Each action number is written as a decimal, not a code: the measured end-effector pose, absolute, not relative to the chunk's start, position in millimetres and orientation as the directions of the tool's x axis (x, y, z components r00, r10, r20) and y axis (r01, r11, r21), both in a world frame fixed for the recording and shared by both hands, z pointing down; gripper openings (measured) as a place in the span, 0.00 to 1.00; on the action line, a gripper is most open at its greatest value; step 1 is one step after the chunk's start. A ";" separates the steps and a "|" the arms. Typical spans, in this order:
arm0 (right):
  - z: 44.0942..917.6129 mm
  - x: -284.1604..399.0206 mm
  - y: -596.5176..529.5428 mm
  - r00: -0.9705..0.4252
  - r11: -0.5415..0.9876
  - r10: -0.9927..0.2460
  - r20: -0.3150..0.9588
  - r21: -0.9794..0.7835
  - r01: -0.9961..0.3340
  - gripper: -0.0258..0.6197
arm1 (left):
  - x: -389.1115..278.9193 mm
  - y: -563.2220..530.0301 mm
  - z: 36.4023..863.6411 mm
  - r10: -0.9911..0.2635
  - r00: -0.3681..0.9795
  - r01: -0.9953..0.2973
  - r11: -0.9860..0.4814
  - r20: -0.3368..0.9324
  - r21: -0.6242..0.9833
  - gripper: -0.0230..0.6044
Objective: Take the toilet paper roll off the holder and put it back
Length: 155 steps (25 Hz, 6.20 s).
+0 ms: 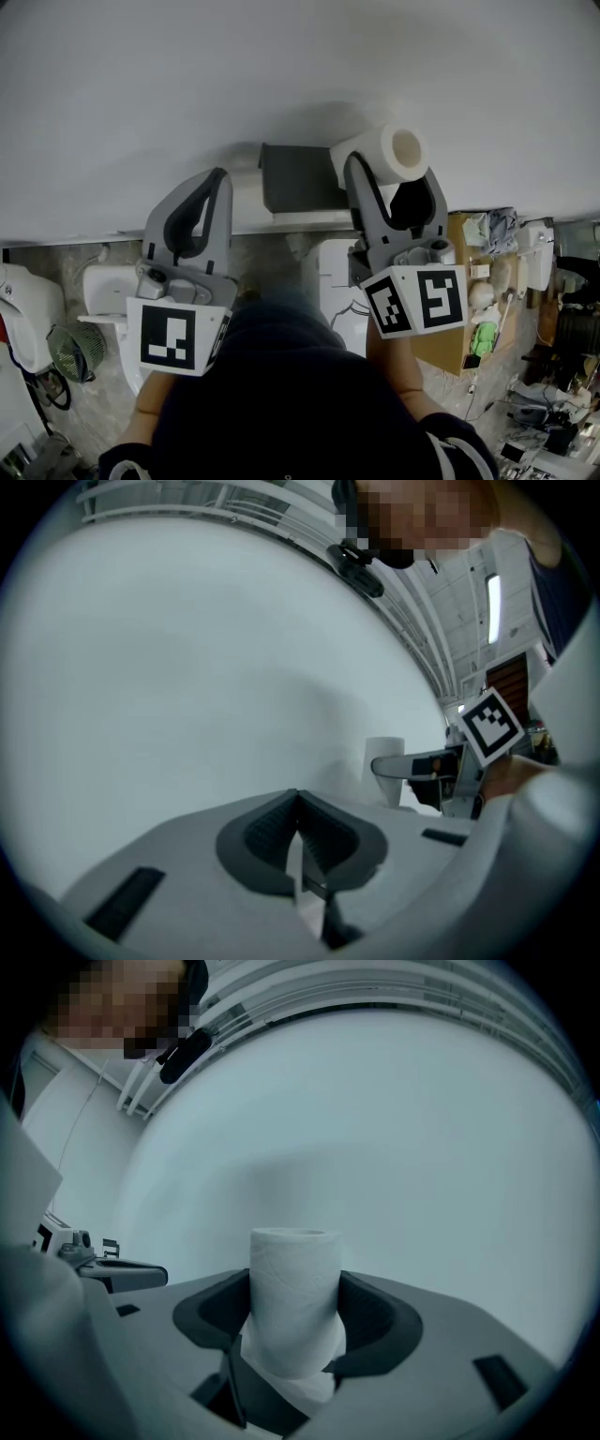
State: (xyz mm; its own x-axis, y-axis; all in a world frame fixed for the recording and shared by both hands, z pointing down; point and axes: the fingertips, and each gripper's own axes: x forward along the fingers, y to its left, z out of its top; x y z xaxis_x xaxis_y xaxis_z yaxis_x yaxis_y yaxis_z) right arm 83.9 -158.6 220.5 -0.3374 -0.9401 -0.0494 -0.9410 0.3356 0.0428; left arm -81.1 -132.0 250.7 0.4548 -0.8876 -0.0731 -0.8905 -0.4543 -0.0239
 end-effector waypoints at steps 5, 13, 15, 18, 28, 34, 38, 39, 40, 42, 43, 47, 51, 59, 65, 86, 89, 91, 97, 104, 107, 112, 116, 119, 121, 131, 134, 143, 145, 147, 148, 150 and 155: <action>220.1 80.9 -155.5 -0.344 0.342 -0.938 -0.052 0.043 -0.939 0.50 | -83.8 -127.9 249.4 -0.891 0.448 -0.894 -0.448 -0.073 -0.023 0.04; 221.4 76.0 -152.6 -0.353 0.351 -0.934 -0.053 0.043 -0.935 0.50 | -87.8 -124.0 249.4 -0.892 0.444 -0.896 -0.442 -0.082 -0.041 0.04; 223.6 74.8 -153.4 -0.356 0.354 -0.933 -0.051 0.041 -0.934 0.50 | -89.1 -123.8 250.4 -0.893 0.442 -0.897 -0.439 -0.084 -0.046 0.04; 225.7 71.9 -153.5 -0.360 0.358 -0.932 -0.046 0.039 -0.933 0.50 | -90.3 -122.0 252.3 -0.896 0.439 -0.899 -0.438 -0.067 -0.029 0.04; 229.1 66.1 -155.5 -0.373 0.371 -0.927 -0.039 0.040 -0.928 0.50 | -94.4 -121.9 240.4 -0.891 0.432 -0.902 -0.427 -0.139 -0.061 0.04; 232.8 61.3 -157.3 -0.381 0.380 -0.924 -0.030 0.041 -0.924 0.50 | -96.1 -122.3 249.8 -0.899 0.430 -0.903 -0.428 -0.088 -0.041 0.04; 235.0 58.4 -158.3 -0.389 0.388 -0.921 -0.025 0.042 -0.921 0.50 | -96.8 -122.9 252.6 -0.902 0.426 -0.905 -0.425 -0.071 -0.033 0.04; 235.5 57.9 -158.4 -0.390 0.389 -0.920 -0.023 0.041 -0.920 0.50 | -97.2 -123.0 252.3 -0.902 0.426 -0.905 -0.424 -0.074 -0.038 0.04; 236.1 57.4 -158.7 -0.391 0.390 -0.920 -0.022 0.041 -0.920 0.50 | -97.9 -123.4 252.2 -0.902 0.425 -0.905 -0.423 -0.078 -0.043 0.04; 237.1 56.1 -160.1 -0.393 0.392 -0.920 -0.020 0.040 -0.919 0.50 | -98.9 -124.6 252.4 -0.902 0.425 -0.905 -0.422 -0.078 -0.045 0.04; 237.7 55.5 -160.8 -0.393 0.392 -0.919 -0.019 0.040 -0.919 0.50 | -99.2 -125.1 252.9 -0.902 0.424 -0.905 -0.422 -0.076 -0.041 0.04; 240.6 52.6 -161.9 -0.396 0.396 -0.918 -0.014 0.041 -0.918 0.50 | -99.7 -125.4 256.0 -0.904 0.424 -0.906 -0.423 -0.058 -0.025 0.04; 242.1 49.0 -163.4 -0.401 0.400 -0.916 -0.009 0.044 -0.915 0.50 | -101.6 -127.6 249.9 -0.900 0.425 -0.905 -0.423 -0.100 -0.041 0.04; 244.6 44.8 -164.1 -0.408 0.407 -0.913 -0.001 0.047 -0.912 0.50 | -104.3 -126.8 255.7 -0.906 0.419 -0.908 -0.418 -0.065 -0.027 0.04; 246.0 42.5 -164.5 -0.410 0.410 -0.912 0.003 0.060 -0.910 0.50 | -103.5 -127.3 253.7 -0.903 0.422 -0.906 -0.421 -0.077 -0.028 0.04; 253.4 33.8 -166.3 -0.421 0.426 -0.905 0.061 0.137 -0.894 0.50 | -101.9 -127.7 256.2 -0.905 0.422 -0.906 -0.422 -0.052 -0.013 0.04; 256.5 32.8 -166.4 -0.418 0.426 -0.905 0.082 0.162 -0.890 0.50 | -102.6 -128.5 255.0 -0.904 0.422 -0.907 -0.421 -0.064 -0.026 0.04; 258.0 32.2 -166.6 -0.417 0.427 -0.904 0.092 0.177 -0.887 0.50 | -102.1 -128.9 255.1 -0.904 0.423 -0.906 -0.422 -0.062 -0.024 0.04; 259.2 31.0 -167.7 -0.410 0.423 -0.906 0.103 0.196 -0.885 0.50 | -102.4 -130.5 252.2 -0.901 0.425 -0.905 -0.423 -0.083 -0.037 0.04; 258.2 28.9 -168.5 -0.415 0.431 -0.902 0.117 0.195 -0.881 0.50 | -101.7 -130.9 253.9 -0.902 0.427 -0.904 -0.426 -0.064 -0.022 0.04; 259.7 30.3 -169.5 -0.415 0.431 -0.902 0.121 0.195 -0.881 0.50 | -102.5 -132.0 252.9 -0.901 0.426 -0.905 -0.425 -0.078 -0.033 0.04; 259.1 29.9 -168.7 -0.417 0.433 -0.901 0.123 0.170 -0.885 0.50 | -103.3 -131.6 254.5 -0.901 0.427 -0.904 -0.426 -0.071 -0.034 0.04; 256.8 33.1 -167.3 -0.413 0.428 -0.903 0.118 0.155 -0.890 0.51 | -102.1 -132.6 252.1 -0.898 0.432 -0.902 -0.430 -0.086 -0.034 0.04; 253.3 35.6 -164.7 -0.401 0.413 -0.910 0.102 0.152 -0.898 0.51 | -100.8 -131.7 253.3 -0.895 0.439 -0.898 -0.438 -0.077 -0.037 0.04; 251.9 36.9 -163.3 -0.396 0.407 -0.913 0.095 0.153 -0.901 0.51 | -98.9 -131.4 253.4 -0.892 0.445 -0.895 -0.444 -0.073 -0.031 0.04; 245.3 50.9 -148.1 -0.375 0.382 -0.924 0.075 0.147 -0.912 0.51 | -82.5 -127.6 248.5 -0.869 0.485 -0.874 -0.483 -0.093 -0.044 0.04; 242.2 54.2 -139.8 -0.378 0.384 -0.923 0.064 0.140 -0.913 0.50 | -73.4 -125.1 247.2 -0.856 0.508 -0.861 -0.506 -0.097 -0.048 0.04; 222.8 90.4 -117.6 -0.302 0.295 -0.952 -0.050 0.109 -0.949 0.11 | -43.0 -120.2 239.6 -0.820 0.563 -0.826 -0.562 -0.106 -0.041 0.04; 220.6 96.0 -114.4 -0.307 0.300 -0.949 -0.075 0.095 -0.949 0.08 | -38.1 -119.2 236.7 -0.815 0.569 -0.822 -0.568 -0.111 -0.048 0.04; 219.4 100.2 -111.6 -0.318 0.312 -0.943 -0.101 0.078 -0.947 0.07 | -36.3 -119.2 233.1 -0.813 0.568 -0.823 -0.564 -0.127 -0.071 0.04; 219.4 102.5 -110.4 -0.321 0.314 -0.941 -0.110 0.075 -0.946 0.07 | -35.9 -119.1 231.5 -0.815 0.564 -0.825 -0.559 -0.134 -0.078 0.04; 220.1 107.2 -108.2 -0.325 0.318 -0.938 -0.122 0.073 -0.945 0.07 | -36.7 -118.8 229.7 -0.823 0.551 -0.835 -0.544 -0.138 -0.083 0.04; 217.2 121.3 -105.6 -0.313 0.308 -0.937 -0.156 0.058 -0.950 0.07 | -41.3 -119.9 224.2 -0.850 0.509 -0.861 -0.499 -0.136 -0.103 0.04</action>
